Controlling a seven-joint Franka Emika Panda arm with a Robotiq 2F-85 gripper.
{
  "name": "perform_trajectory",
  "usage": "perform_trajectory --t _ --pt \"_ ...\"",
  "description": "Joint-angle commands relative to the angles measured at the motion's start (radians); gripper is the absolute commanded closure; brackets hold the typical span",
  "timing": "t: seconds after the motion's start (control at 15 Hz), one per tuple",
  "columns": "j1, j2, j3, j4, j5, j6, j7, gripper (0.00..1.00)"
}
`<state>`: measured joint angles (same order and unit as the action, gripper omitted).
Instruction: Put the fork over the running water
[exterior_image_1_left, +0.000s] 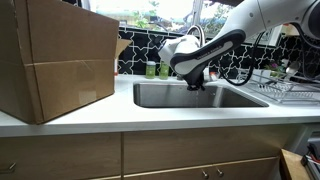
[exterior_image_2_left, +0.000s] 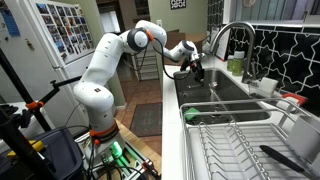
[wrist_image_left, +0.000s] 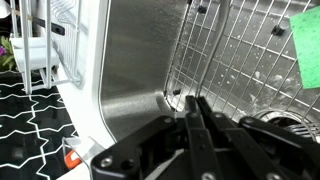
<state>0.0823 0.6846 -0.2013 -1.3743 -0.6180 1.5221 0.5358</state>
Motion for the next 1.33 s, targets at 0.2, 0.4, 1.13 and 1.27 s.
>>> perform_trajectory --t 0.2,0.4,1.13,1.27 --pt "-0.005 -0.009 0.021 -0.019 0.020 -0.002 0.007 0.99" --pt "-0.004 -0.010 0.024 -0.021 0.022 -0.003 0.009 0.99" --pt "-0.002 -0.005 0.027 -0.025 0.020 -0.020 0.001 0.99" --pt "-0.002 -0.004 0.027 -0.026 0.019 -0.022 0.001 0.99"
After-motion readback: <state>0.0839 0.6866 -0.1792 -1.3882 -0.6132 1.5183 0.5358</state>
